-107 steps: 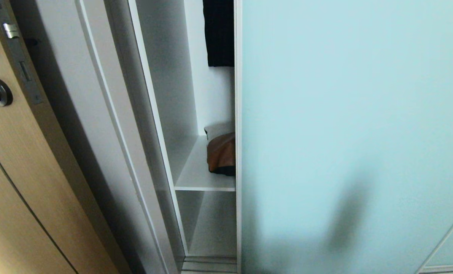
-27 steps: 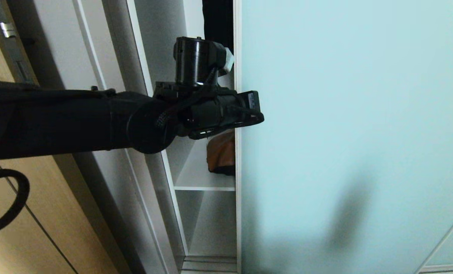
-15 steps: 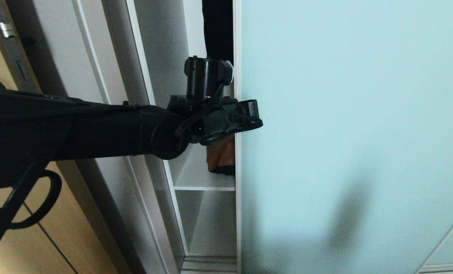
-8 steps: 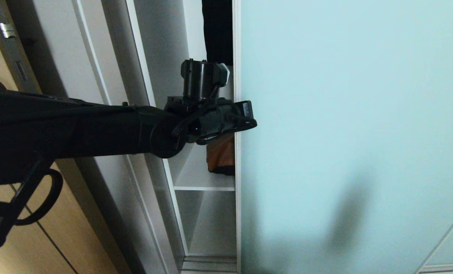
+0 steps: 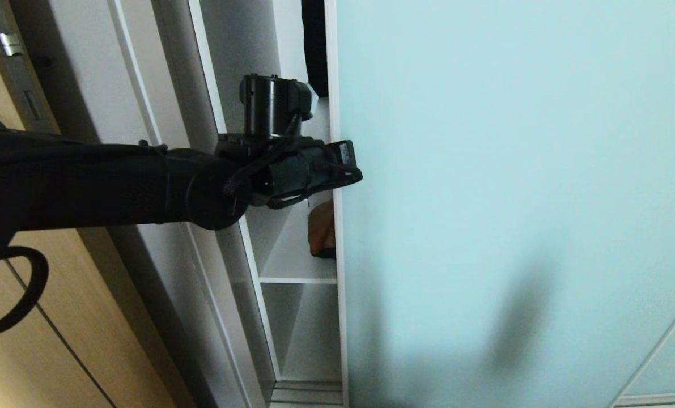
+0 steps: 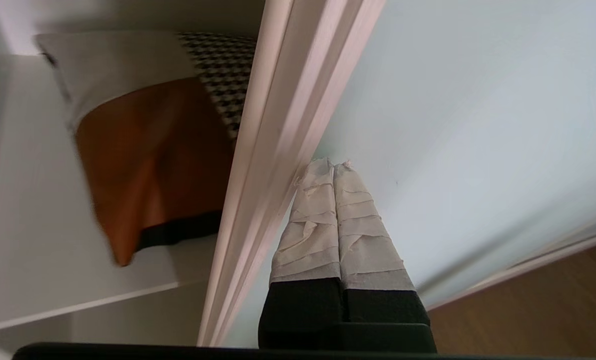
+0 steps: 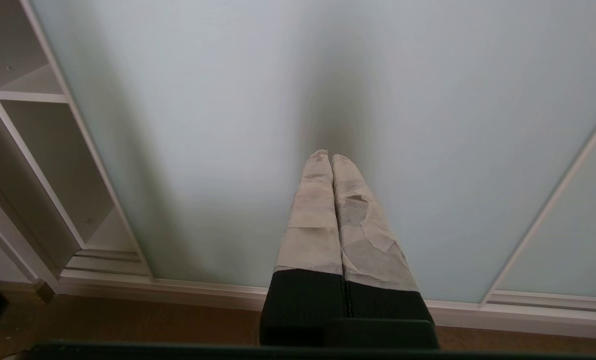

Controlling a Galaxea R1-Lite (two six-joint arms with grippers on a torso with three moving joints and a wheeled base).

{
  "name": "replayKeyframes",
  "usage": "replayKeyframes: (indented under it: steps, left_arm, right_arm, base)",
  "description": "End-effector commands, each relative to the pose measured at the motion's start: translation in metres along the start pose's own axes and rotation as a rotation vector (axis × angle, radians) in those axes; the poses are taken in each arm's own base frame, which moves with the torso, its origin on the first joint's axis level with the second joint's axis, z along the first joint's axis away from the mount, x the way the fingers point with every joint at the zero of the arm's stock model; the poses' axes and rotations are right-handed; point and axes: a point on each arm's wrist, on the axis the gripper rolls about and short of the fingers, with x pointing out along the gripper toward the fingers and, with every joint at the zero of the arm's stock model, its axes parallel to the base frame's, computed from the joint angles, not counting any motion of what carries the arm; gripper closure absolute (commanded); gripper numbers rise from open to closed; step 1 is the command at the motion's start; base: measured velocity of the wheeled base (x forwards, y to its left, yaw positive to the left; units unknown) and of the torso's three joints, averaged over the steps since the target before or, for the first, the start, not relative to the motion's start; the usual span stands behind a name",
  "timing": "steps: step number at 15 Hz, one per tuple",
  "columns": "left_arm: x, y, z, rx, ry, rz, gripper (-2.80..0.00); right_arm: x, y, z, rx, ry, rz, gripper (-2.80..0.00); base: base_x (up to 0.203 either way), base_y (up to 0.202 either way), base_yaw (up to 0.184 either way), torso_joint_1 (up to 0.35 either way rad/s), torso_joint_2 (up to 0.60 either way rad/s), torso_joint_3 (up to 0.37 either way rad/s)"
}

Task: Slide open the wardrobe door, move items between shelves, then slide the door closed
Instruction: Close the door

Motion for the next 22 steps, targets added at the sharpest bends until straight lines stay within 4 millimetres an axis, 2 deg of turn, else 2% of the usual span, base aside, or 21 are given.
replayKeyframes:
  steps: [1,3,7,10,13,15,16,18,22]
  left_arm:
    - [-0.015,0.006,0.011,-0.007,-0.021,0.011,0.00]
    - [-0.029,0.012,0.012,-0.009,-0.014,0.027,0.00]
    - [-0.048,0.040,0.019,-0.018,-0.022,0.094,0.00]
    - [-0.063,0.043,0.021,-0.020,-0.021,0.103,0.00]
    - [-0.087,0.036,0.035,-0.021,-0.064,0.066,0.00]
    - [-0.107,0.017,0.041,-0.013,-0.057,-0.062,0.00]
    - [-0.110,0.007,0.039,-0.005,-0.043,-0.120,0.00]
    - [-0.104,0.000,0.033,0.004,-0.022,-0.156,0.00]
    - [-0.069,0.003,0.016,0.000,0.027,-0.154,0.00]
  right_arm:
    - [0.000,0.000,0.000,0.000,0.000,0.001,0.00]
    - [0.000,0.000,0.000,0.000,0.001,0.001,0.00]
    - [0.000,0.000,0.000,0.000,0.001,0.001,0.00]
    - [0.000,0.000,0.000,0.000,0.001,0.000,0.00]
    - [0.000,0.000,0.000,0.000,0.000,0.000,0.00]
    - [0.000,0.000,0.000,0.000,0.001,0.001,0.00]
    - [0.000,0.000,0.000,0.000,0.001,0.000,0.00]
    - [0.000,0.000,0.000,0.000,0.001,0.001,0.00]
    - [0.000,0.000,0.000,0.000,-0.001,0.000,0.00]
  base:
    - [0.000,0.000,0.000,0.000,0.00,0.000]
    - [0.000,0.000,0.000,0.000,0.00,0.000]
    - [0.000,0.000,0.000,0.000,0.00,0.000]
    - [0.000,0.000,0.000,0.000,0.00,0.000]
    - [0.000,0.000,0.000,0.000,0.00,0.000]
    - [0.000,0.000,0.000,0.000,0.00,0.000]
    - [0.000,0.000,0.000,0.000,0.00,0.000]
    - [0.000,0.000,0.000,0.000,0.00,0.000]
    - [0.000,0.000,0.000,0.000,0.00,0.000]
